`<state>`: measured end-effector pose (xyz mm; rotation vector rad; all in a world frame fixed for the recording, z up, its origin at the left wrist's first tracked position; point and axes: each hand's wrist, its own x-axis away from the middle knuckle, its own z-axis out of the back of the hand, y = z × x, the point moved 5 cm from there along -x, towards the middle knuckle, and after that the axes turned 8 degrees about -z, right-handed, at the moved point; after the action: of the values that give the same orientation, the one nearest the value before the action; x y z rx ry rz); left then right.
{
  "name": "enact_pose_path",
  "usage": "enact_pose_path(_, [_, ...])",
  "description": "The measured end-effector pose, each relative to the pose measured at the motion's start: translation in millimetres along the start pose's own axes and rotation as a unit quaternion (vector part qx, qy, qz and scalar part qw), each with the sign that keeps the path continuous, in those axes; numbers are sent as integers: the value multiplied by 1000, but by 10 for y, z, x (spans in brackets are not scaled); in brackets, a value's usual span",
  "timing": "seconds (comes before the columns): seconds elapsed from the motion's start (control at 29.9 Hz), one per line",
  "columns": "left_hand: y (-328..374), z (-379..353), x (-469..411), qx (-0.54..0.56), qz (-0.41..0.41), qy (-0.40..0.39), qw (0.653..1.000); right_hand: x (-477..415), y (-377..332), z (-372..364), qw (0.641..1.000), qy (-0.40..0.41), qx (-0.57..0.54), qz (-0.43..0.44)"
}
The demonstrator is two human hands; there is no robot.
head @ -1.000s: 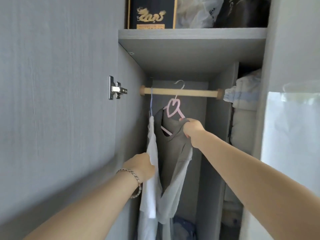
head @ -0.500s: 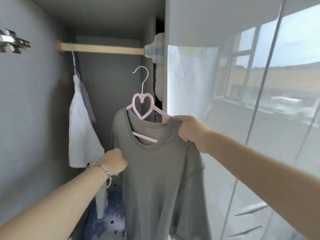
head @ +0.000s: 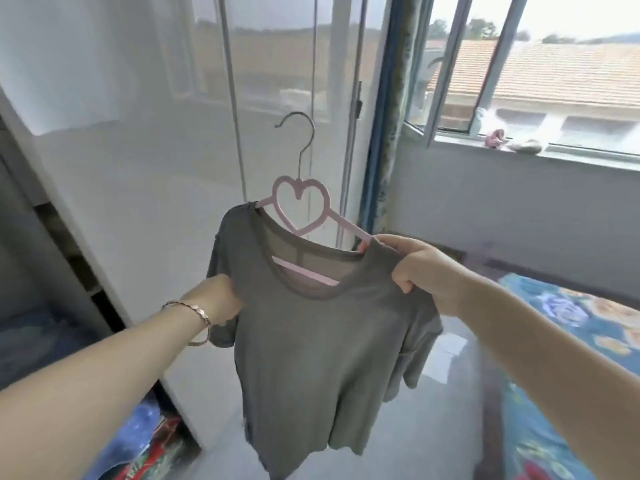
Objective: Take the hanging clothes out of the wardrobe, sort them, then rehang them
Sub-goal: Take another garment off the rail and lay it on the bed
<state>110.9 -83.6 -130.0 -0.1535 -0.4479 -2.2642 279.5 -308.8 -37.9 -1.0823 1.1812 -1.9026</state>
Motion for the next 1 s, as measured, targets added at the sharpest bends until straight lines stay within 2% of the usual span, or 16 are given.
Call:
enact_pose_path(0.1, [854, -362, 136, 11, -92, -39, 995, 532, 513, 394, 995, 84, -14, -42])
enact_pose_path(0.27, [2035, -1097, 419, 43, -189, -104, 975, 1603, 1206, 879, 972, 210, -45, -94])
enact_pose_path(0.44, [3088, -1816, 860, 5, -251, -153, 956, 2703, 1860, 1037, 930, 301, -180, -114])
enact_pose_path(0.67, [4436, -2757, 1829, -25, -361, -209, 908, 4432, 2740, 1467, 828, 444, -327, -102])
enact_pose_path(0.8, [5056, -3321, 2492, -53, -419, -232, 877, 5433, 3425, 1633, 774, 508, -355, -126])
enact_pose_path(0.87, [5291, -3642, 2810, -84, -442, -243, 860, 5898, 3887, 1698, 741, 543, -364, -154])
enact_pose_path(1.0, [5506, -4290, 3296, -109, -446, -288, 840, 6640, 4999, 1784, 664, 615, -332, -265])
